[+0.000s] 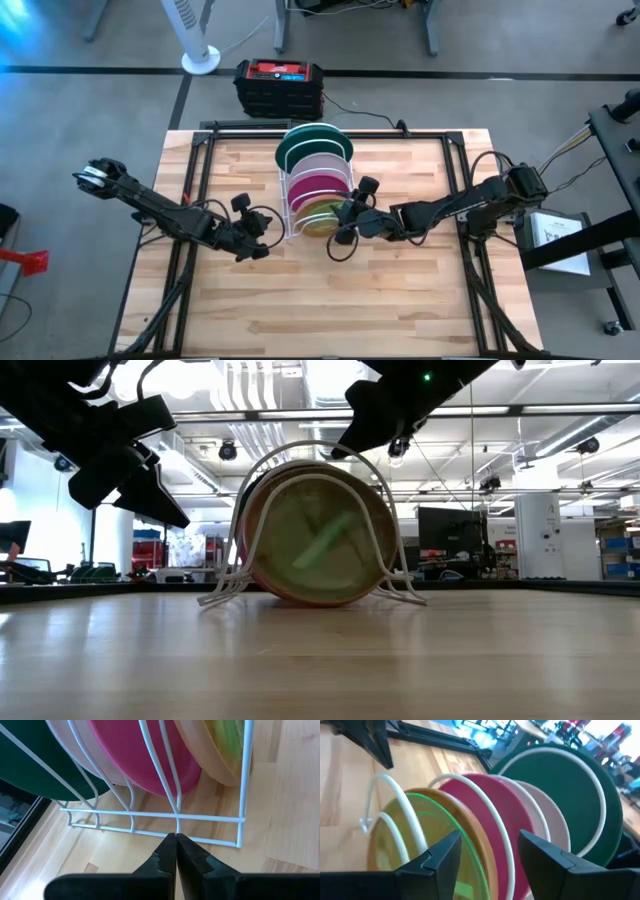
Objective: Sort dishes
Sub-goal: Put the light green plate in the dish rack, then return to Home Position
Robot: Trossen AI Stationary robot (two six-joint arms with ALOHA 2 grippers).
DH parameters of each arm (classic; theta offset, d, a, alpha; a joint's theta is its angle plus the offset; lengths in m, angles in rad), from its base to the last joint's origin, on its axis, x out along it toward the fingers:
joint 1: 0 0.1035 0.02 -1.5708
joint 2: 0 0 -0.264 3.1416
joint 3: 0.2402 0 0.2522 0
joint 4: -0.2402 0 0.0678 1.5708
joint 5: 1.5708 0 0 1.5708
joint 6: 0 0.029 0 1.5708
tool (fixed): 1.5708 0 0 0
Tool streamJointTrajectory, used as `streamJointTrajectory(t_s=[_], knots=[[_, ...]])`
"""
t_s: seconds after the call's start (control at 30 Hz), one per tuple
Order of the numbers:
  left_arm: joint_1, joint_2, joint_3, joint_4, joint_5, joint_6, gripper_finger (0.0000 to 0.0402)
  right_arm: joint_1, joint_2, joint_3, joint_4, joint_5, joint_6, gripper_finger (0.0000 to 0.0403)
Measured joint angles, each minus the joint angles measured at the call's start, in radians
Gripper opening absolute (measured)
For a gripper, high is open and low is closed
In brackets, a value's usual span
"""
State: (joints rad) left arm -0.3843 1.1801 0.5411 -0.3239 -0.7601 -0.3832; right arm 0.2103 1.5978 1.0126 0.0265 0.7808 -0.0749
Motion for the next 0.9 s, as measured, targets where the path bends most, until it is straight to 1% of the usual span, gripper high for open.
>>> streamJointTrajectory(t_s=[0.27,0.47,0.57,0.67,0.73,0.8,0.83,0.87,0.9], knots=[[0.0,0.0,0.0,0.0,0.0,0.0,0.0,-0.002,-0.007,0.0,-0.016,-0.003,0.022,0.0207],[0.0,0.0,0.0,0.0,0.001,0.0,0.0,0.002,-0.026,0.013,-0.03,0.003,0.009,0.0211],[-0.003,0.0,0.002,0.005,0.031,-0.001,0.0,0.017,-0.047,0.037,-0.05,0.006,-0.004,0.0211],[-0.016,0.0,0.038,0.0,0.076,-0.001,0.0,0.047,-0.079,0.061,-0.106,0.004,-0.005,0.021],[-0.039,-0.004,0.074,-0.032,0.101,-0.001,0.0,0.078,-0.112,0.067,-0.124,0.003,-0.004,0.0208],[-0.089,-0.01,0.122,-0.061,0.097,0.016,0.0,0.117,-0.154,0.061,-0.139,0.003,-0.005,0.0205],[-0.129,-0.017,0.146,-0.068,0.077,0.031,0.0,0.14,-0.185,0.053,-0.156,0.004,0.0,0.0204],[-0.178,-0.027,0.169,-0.076,0.03,0.049,0.0,0.163,-0.218,0.039,-0.181,0.005,0.013,0.0203],[-0.234,-0.038,0.188,-0.084,-0.046,0.067,0.0,0.188,-0.254,0.022,-0.203,0.012,0.033,0.0202]])
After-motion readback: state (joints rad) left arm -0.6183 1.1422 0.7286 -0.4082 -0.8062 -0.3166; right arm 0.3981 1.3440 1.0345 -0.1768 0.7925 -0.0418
